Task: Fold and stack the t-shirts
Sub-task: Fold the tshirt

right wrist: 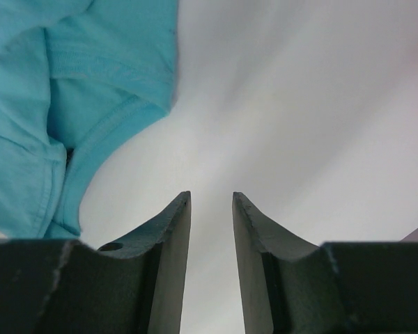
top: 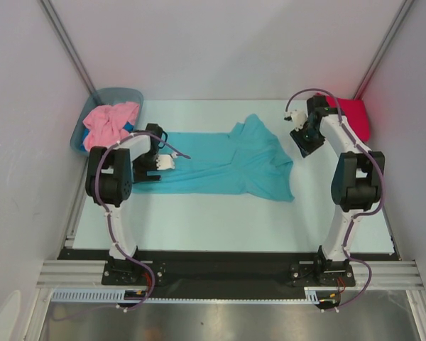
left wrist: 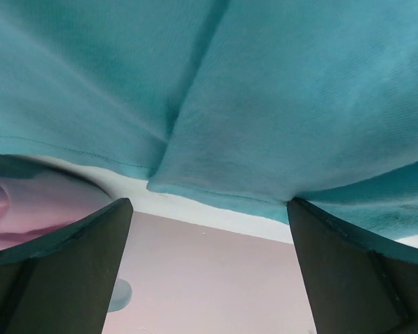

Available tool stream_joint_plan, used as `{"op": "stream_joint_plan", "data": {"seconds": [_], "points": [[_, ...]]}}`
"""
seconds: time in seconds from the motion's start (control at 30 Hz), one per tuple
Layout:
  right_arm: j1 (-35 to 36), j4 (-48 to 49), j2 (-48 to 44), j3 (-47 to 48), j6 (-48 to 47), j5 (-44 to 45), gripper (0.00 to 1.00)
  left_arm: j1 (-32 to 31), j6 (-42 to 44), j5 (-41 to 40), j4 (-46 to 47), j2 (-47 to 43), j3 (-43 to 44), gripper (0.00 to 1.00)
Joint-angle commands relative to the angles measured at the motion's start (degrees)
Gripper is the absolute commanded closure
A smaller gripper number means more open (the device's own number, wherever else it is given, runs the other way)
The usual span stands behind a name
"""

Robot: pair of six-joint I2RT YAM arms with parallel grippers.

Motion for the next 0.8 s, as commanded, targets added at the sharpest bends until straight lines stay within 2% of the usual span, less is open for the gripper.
{"op": "stream_joint_plan", "data": {"seconds": [0.0, 0.1, 0.23, 0.27, 0.37, 0.53, 0.77], "points": [[0.7, -1.4, -4.8, -3.5, -3.3, -1.7, 0.64, 2.7, 0.9, -0.1, 1.0, 1.3, 2.6, 0.00], [2.6, -1.8, -6.2, -6.0, -6.4, -2.0, 0.63, 2.5, -1.5, 1.7, 0.1, 0.1, 6.7, 0.00], [6.3, -2.3, -6.2, -8.0, -13.0, -1.8, 0.58, 2.0, -12.1, 13.1, -2.6, -2.1, 16.8, 0.00], [7.0, -3.1, -5.5, -7.5, -14.2, -1.9, 0.58, 1.9, -14.3, 14.9, -3.1, -2.7, 20.9, 0.00], [10.4, -4.3, -3.1, -5.2, -18.5, -1.5, 0.55, 1.6, -20.2, 19.4, -4.3, -3.6, 26.0, 0.00], [14.2, -5.6, 3.0, 1.5, -22.8, -1.0, 0.48, 0.7, -23.8, 21.7, -4.7, -6.3, 25.8, 0.00], [13.7, -2.6, 14.6, 14.4, -20.8, 2.9, 0.49, -0.3, -25.2, 26.0, -3.8, -10.7, 18.8, 0.00]]}}
